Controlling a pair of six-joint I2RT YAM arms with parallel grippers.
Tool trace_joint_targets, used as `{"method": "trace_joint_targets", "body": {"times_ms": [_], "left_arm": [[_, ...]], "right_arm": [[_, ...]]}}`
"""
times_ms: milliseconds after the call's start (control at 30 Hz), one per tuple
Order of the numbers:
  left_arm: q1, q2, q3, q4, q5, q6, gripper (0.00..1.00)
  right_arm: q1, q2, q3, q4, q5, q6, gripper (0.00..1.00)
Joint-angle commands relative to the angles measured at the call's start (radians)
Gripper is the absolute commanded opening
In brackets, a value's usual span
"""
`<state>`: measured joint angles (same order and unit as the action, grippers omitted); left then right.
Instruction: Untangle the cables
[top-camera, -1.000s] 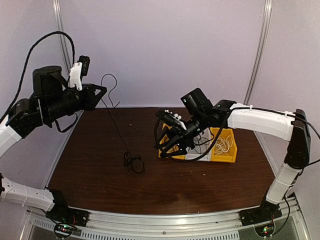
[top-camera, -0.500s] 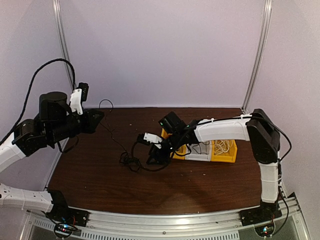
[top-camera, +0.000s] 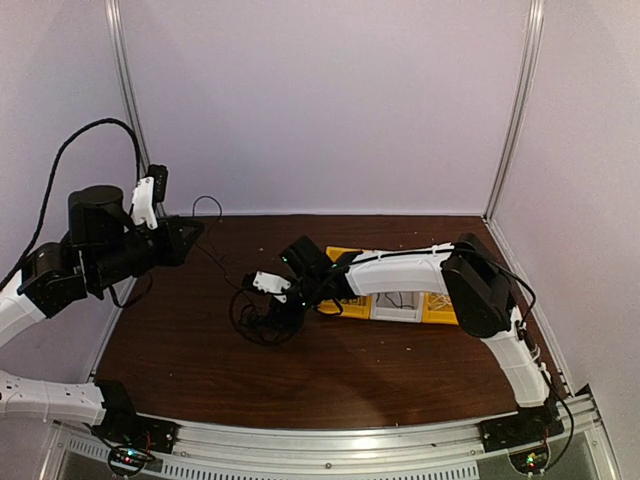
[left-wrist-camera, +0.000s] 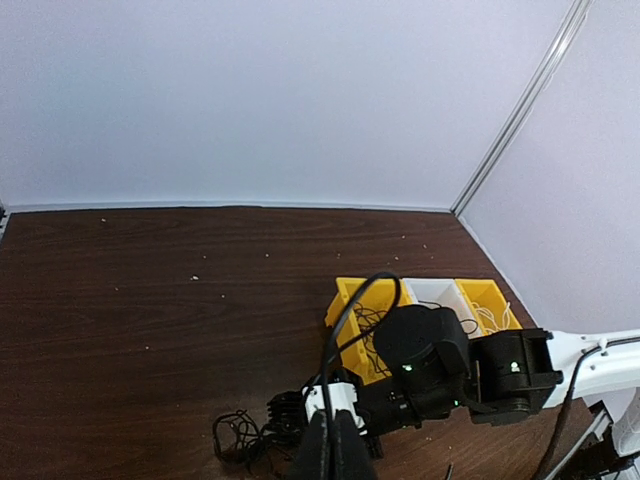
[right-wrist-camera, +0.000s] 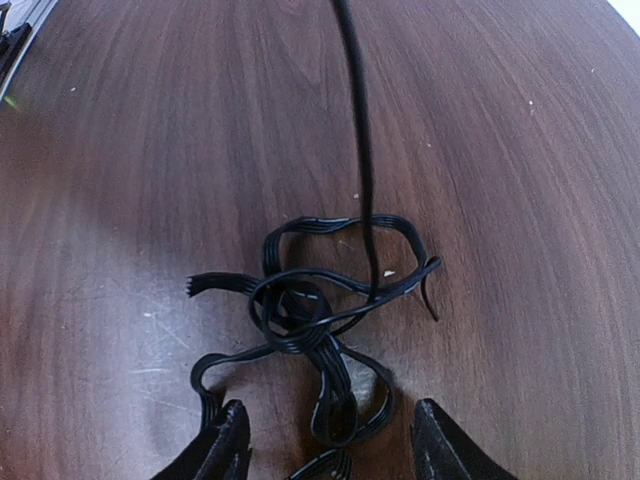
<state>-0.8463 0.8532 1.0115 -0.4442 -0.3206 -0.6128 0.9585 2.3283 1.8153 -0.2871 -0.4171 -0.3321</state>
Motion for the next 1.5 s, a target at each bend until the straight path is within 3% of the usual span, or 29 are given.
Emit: {"method": "trace_joint_targets", "body": {"times_ms": [0,133,233,267,433,600,700,833,967,1333,1467], "left_arm": [[0.001,-0.007,0.001,0.05,0.016,-0.015,0.0],[0.001,0.003,0.037,0.045,0.015,0.002,0.0],[0.002,0.011,0.087,0.029,0.006,0.025,0.0],[0.001,0.015,0.106,0.02,-0.003,0.037,0.0],[0.001,0.049,0.283,-0.007,-0.065,0.152,0.0],[0.001,0.151,0.632,-0.036,-0.144,0.348,0.0],[0.001,0.19,0.794,0.016,-0.187,0.45,0.0],[0.001,0.215,0.889,0.131,-0.219,0.573,0.0],[0.001,0.228,0.843,0.183,-0.237,0.6,0.0],[0.001,0.148,0.428,0.194,-0.152,0.414,0.0],[0.001,0.106,0.294,0.221,-0.155,0.351,0.0]], "right_arm": [[0.003,0.062,0.064,-0.012,0.019,0.022,0.54],[0.003,0.093,0.079,-0.018,0.025,0.025,0.39],[0.003,0.097,0.065,-0.018,0.023,0.029,0.04],[0.003,0.092,0.054,-0.018,0.016,0.031,0.0],[0.004,0.029,-0.043,-0.009,-0.007,0.038,0.0],[0.003,-0.073,-0.219,0.004,-0.006,0.012,0.0],[0.004,-0.133,-0.345,0.027,0.002,-0.006,0.0],[0.003,-0.181,-0.46,0.068,0.021,-0.02,0.0],[0.004,-0.202,-0.455,0.037,0.013,-0.029,0.0],[-0.003,-0.483,-0.451,-0.087,0.035,-0.108,0.42],[-0.018,-0.593,-0.488,-0.093,0.067,-0.122,0.47]]}}
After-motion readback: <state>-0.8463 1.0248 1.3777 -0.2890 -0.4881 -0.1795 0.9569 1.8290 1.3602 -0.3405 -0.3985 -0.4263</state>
